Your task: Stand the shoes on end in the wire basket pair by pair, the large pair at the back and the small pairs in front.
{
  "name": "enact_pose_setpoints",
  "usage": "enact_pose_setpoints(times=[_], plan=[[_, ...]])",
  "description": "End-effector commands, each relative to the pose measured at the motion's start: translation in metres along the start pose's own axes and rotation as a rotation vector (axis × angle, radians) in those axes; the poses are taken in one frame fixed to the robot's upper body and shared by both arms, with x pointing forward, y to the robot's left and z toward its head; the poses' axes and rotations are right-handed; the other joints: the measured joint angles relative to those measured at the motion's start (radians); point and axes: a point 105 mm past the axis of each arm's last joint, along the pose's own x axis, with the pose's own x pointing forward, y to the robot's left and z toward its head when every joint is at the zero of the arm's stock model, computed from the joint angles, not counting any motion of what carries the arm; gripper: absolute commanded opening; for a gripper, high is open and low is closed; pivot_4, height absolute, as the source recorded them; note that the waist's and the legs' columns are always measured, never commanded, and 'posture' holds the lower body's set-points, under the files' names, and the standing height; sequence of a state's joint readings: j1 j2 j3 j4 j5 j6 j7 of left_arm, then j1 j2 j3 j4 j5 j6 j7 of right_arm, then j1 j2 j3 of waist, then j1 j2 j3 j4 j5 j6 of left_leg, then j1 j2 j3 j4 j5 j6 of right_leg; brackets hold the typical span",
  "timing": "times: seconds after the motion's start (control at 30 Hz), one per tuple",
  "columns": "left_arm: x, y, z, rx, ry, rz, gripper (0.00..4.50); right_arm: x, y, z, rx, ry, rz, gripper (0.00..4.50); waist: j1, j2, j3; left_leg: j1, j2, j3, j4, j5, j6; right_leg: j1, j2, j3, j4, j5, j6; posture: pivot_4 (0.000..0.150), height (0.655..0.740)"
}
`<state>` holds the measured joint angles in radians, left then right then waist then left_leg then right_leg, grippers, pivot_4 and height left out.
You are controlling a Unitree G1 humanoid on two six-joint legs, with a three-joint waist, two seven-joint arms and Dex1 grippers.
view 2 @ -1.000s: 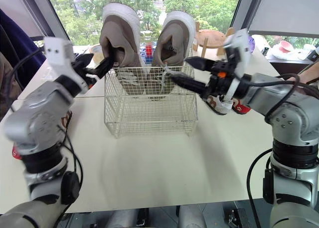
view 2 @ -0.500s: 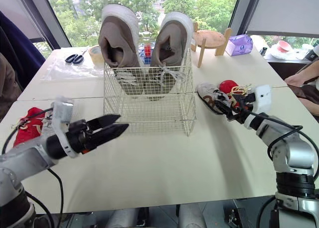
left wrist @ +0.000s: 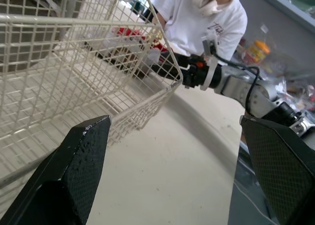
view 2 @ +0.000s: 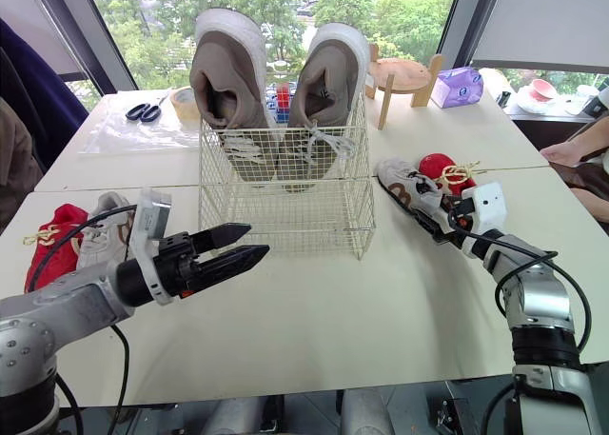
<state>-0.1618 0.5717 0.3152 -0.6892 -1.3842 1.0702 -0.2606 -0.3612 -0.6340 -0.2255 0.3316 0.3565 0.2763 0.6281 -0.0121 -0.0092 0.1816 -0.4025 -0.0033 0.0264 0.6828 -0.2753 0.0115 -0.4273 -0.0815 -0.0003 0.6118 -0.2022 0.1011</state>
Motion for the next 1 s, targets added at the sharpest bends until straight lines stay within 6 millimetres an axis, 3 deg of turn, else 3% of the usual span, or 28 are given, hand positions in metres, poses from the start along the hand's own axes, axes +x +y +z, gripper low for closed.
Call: enact_pose_setpoints(times=[0.03, 0.2, 0.3, 0.5, 0.57, 0.63, 0.67, 0.77, 0.87, 1.0], plan=[[0.001, -0.006, 0.004, 0.023, -0.022, -0.018, 4.33, 0.012, 0.004, 0.006, -0.019, -0.04, 0.03, 4.5, 0.0, 0.0, 0.0, 0.0, 0.0, 0.0, 0.0, 0.0, 0.0, 0.0, 0.0, 0.0, 0.0, 0.0, 0.0, 0.15, 0.74], [0.001, -0.008, 0.001, 0.034, -0.011, -0.009, 4.33, 0.034, 0.008, 0.003, -0.005, -0.047, 0.052, 4.5, -0.002, 0.0, 0.0, 0.0, 0.0, 0.0, 0.0, 0.0, 0.0, 0.0, 0.0, 0.0, 0.0, 0.0, 0.0, 0.15, 0.74], [-0.001, -0.005, -0.002, 0.041, 0.003, 0.007, 4.5, 0.041, 0.01, 0.006, 0.018, -0.075, 0.062, 3.64, -0.002, 0.0, 0.0, 0.0, 0.0, 0.0, 0.0, 0.0, 0.0, 0.0, 0.0, 0.0, 0.0, 0.0, 0.0, 0.15, 0.74], [-0.007, -0.002, 0.012, 0.058, -0.04, 0.002, 4.5, 0.043, 0.014, 0.014, 0.011, -0.123, 0.068, 0.82, -0.001, 0.0, 0.0, 0.0, 0.001, 0.0, 0.0, 0.0, 0.0, 0.0, 0.0, 0.0, 0.0, 0.0, 0.0, 0.15, 0.74], [-0.011, 0.001, 0.025, 0.07, -0.071, -0.003, 4.5, 0.041, 0.013, 0.027, 0.005, -0.163, 0.06, 0.32, 0.0, 0.0, 0.0, 0.0, 0.001, 0.0, 0.0, 0.0, 0.0, 0.0, 0.0, 0.0, 0.0, 0.0, 0.0, 0.15, 0.74], [-0.016, 0.004, 0.039, 0.073, -0.107, -0.01, 4.5, 0.036, 0.01, 0.043, 0.009, -0.214, 0.04, 0.32, 0.0, 0.001, 0.001, 0.0, 0.001, 0.0, 0.0, 0.0, 0.0, 0.0, 0.0, 0.0, 0.0, 0.0, 0.0, 0.15, 0.74], [-0.018, 0.006, 0.047, 0.072, -0.131, -0.011, 4.5, 0.033, 0.005, 0.055, 0.008, -0.25, 0.021, 0.32, -0.001, 0.002, 0.001, -0.001, 0.001, -0.001, 0.0, 0.0, 0.0, -0.001, 0.0, 0.0, 0.0, 0.0, 0.0, 0.15, 0.74], [-0.027, 0.012, 0.085, 0.045, -0.258, -0.043, 4.5, 0.01, -0.019, 0.121, 0.004, -0.44, -0.088, 0.32, 0.002, 0.003, 0.002, -0.002, 0.001, -0.001, 0.0, 0.0, 0.0, -0.002, -0.001, 0.0, 0.0, 0.0, 0.0, 0.15, 0.74], [-0.03, 0.012, 0.118, 0.069, -0.35, -0.072, 4.5, -0.022, -0.029, 0.197, -0.041, -0.651, -0.122, 0.32, 0.002, 0.005, 0.004, -0.003, 0.0, 0.0, 0.0, 0.0, 0.0, -0.003, -0.001, 0.0, -0.001, 0.0, 0.0, 0.15, 0.74], [-0.033, 0.015, 0.154, 0.048, -0.447, -0.095, 4.5, -0.06, 0.0, 0.271, -0.085, -0.845, 0.05, 0.32, 0.001, 0.005, 0.004, -0.004, 0.0, -0.001, -0.002, 0.0, 0.0, -0.004, 0.0, -0.001, -0.001, 0.0, 0.001, 0.15, 0.74]])
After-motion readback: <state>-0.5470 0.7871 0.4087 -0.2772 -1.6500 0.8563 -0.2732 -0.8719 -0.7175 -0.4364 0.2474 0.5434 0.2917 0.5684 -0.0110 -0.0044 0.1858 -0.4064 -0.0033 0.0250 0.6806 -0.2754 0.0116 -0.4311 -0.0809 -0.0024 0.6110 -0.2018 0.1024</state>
